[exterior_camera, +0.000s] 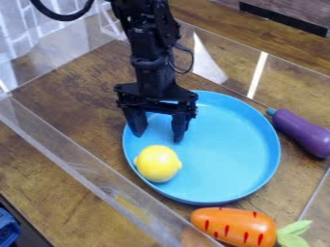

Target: Remove the lemon from the blue tray and put it on the table

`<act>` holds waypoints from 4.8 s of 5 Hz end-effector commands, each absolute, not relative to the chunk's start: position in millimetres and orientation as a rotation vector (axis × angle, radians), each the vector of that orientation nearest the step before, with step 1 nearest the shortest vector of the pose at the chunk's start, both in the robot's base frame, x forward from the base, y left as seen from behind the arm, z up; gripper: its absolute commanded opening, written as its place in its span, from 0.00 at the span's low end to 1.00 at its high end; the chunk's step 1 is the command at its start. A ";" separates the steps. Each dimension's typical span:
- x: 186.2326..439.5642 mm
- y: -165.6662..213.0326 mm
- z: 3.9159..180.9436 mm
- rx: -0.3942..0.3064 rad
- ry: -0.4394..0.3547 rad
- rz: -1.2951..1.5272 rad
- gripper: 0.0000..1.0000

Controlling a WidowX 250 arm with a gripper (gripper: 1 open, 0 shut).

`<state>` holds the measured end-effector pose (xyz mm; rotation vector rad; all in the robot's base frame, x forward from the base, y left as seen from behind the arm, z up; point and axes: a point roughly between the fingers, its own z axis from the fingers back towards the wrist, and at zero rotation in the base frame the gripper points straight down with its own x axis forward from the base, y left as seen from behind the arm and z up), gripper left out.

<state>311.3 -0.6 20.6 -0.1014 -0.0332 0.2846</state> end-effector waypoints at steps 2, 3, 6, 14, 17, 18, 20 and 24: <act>287.2 -27.8 11.3 -0.106 0.011 0.305 1.00; 279.5 -42.0 9.8 -0.115 0.018 0.298 1.00; 268.9 -66.5 8.5 -0.124 0.041 0.278 1.00; 291.8 -50.6 2.1 -0.145 0.050 0.233 1.00; 287.8 -60.3 0.0 -0.147 0.036 0.260 1.00; 276.5 -60.9 1.3 -0.129 0.037 0.262 1.00; 269.2 -70.9 3.2 -0.087 0.042 0.350 1.00; 268.3 -94.4 12.2 -0.066 0.047 0.603 1.00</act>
